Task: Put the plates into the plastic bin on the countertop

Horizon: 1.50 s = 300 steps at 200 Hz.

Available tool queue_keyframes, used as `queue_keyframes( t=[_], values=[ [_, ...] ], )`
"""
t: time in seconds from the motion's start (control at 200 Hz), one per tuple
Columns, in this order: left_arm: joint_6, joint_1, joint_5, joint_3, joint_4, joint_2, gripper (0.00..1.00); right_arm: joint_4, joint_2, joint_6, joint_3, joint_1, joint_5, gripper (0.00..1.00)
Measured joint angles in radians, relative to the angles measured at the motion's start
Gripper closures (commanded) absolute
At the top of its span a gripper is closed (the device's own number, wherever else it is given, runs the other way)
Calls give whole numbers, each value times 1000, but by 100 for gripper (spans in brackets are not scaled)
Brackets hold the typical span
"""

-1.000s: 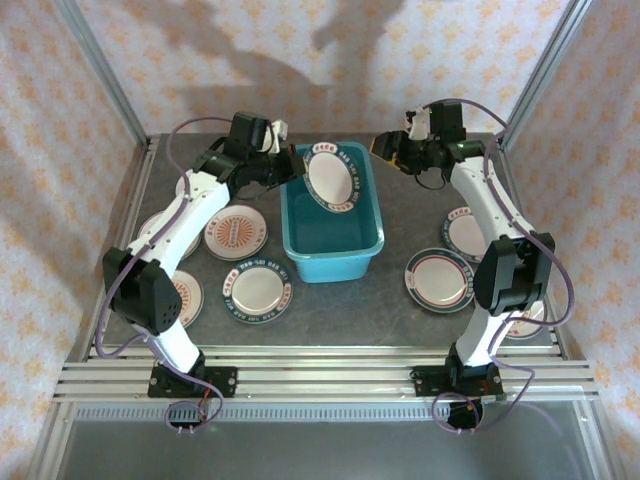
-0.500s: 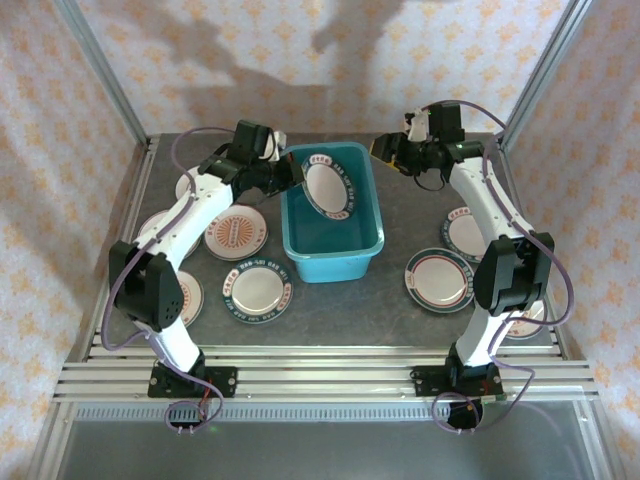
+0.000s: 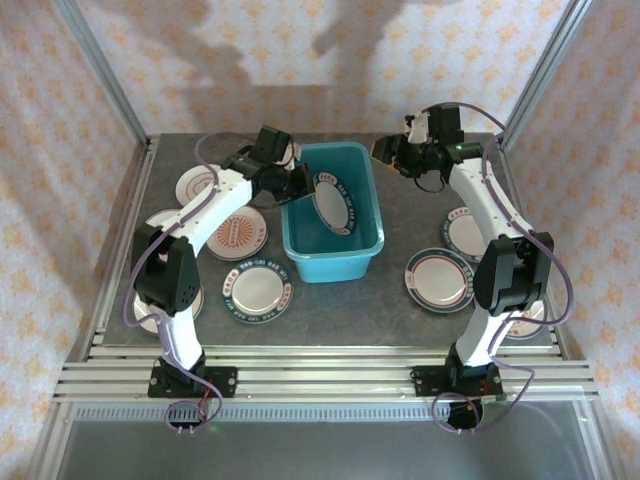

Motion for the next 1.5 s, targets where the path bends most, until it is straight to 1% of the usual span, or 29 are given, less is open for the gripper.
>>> queue_keyframes(
  t=[0.29, 0.55, 0.676, 0.891, 1.211, 1.321, 1.501],
  values=[
    [32, -19, -59, 124, -119, 92, 100, 6, 0, 0, -10, 0, 0, 46],
    [53, -27, -92, 237, -227, 161, 100, 34, 0, 1, -60, 0, 0, 47],
    [75, -39, -118, 319, -304, 210, 100, 47, 0, 1, -79, 0, 1, 47],
    [106, -60, -199, 429, -426, 272, 100, 75, -1, 0, -95, 0, 4, 47],
    [114, -105, -305, 583, -583, 359, 100, 97, -3, 0, -112, 0, 8, 47],
    [122, -113, -340, 655, -635, 396, 100, 105, -3, -3, -113, 2, 18, 48],
    [124, -132, -410, 723, -700, 434, 100, 104, -3, -15, -113, 9, 48, 48]
  ],
)
